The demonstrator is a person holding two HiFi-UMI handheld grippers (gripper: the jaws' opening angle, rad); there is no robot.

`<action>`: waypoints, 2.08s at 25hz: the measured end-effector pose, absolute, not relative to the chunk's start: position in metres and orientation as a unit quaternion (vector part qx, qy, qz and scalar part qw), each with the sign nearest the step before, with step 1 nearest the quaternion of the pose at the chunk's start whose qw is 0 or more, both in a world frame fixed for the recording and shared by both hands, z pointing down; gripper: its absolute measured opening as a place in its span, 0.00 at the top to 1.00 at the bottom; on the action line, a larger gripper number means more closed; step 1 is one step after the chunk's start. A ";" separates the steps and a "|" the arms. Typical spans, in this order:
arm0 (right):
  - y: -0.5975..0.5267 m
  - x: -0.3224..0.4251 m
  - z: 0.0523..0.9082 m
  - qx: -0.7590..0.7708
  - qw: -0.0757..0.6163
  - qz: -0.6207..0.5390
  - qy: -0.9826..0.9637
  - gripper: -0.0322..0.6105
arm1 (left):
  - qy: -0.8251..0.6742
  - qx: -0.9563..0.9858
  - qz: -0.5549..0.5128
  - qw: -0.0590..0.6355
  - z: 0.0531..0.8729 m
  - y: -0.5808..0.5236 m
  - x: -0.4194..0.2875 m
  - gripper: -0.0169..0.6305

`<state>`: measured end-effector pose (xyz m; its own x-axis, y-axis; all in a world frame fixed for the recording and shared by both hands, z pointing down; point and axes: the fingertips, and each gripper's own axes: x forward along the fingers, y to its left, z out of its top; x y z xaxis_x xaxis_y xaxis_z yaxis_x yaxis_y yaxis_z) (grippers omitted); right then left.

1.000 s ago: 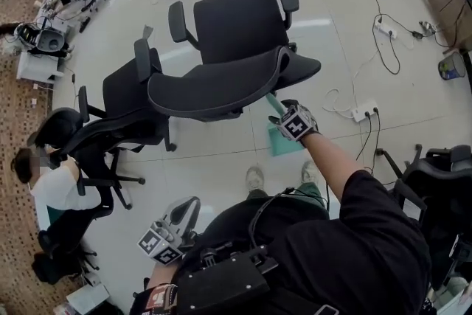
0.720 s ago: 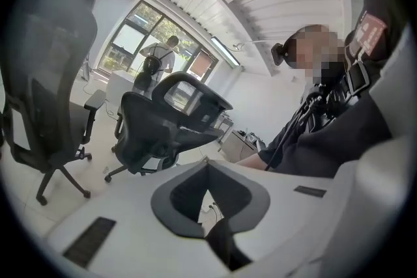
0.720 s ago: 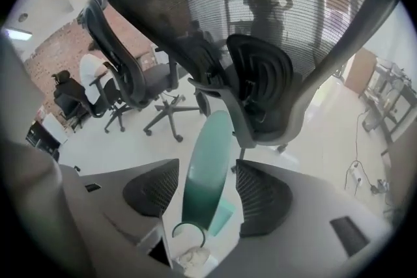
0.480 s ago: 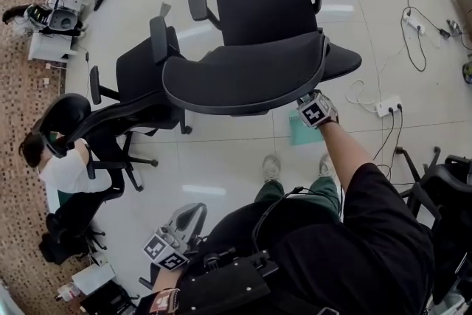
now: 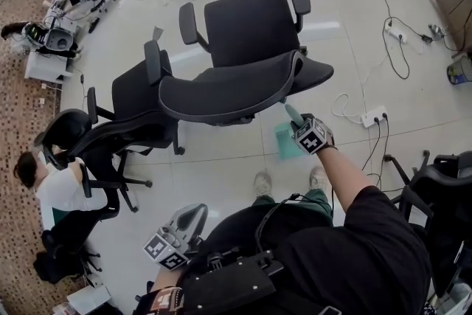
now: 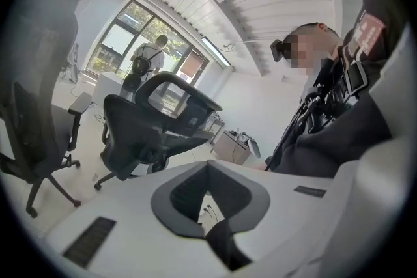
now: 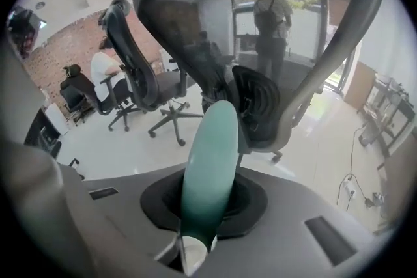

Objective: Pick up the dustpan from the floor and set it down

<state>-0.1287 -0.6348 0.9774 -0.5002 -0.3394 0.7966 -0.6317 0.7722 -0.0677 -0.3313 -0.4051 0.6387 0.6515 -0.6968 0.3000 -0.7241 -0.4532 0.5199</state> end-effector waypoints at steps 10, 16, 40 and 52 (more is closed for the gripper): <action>-0.565 -0.066 0.725 0.301 0.323 0.121 -0.889 0.84 | -0.352 0.902 -0.041 0.246 0.526 -0.397 -0.254 0.96; -0.527 -0.044 0.615 0.306 0.299 0.068 -0.901 0.84 | -0.314 0.926 -0.063 0.201 0.477 -0.384 -0.220 0.96; -0.485 -0.032 0.566 0.326 0.289 0.059 -0.898 0.84 | -0.294 0.934 -0.079 0.185 0.451 -0.349 -0.214 0.96; -0.449 -0.051 0.630 0.241 0.334 0.081 -0.908 0.84 | -0.284 0.925 -0.049 0.246 0.483 -0.355 -0.186 0.96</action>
<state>-0.0508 -0.4486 0.6304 -0.6613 -0.3831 0.6449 -0.4912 0.8709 0.0137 -0.1857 -0.3549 0.4826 0.8334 -0.5504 0.0501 -0.5025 -0.7170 0.4831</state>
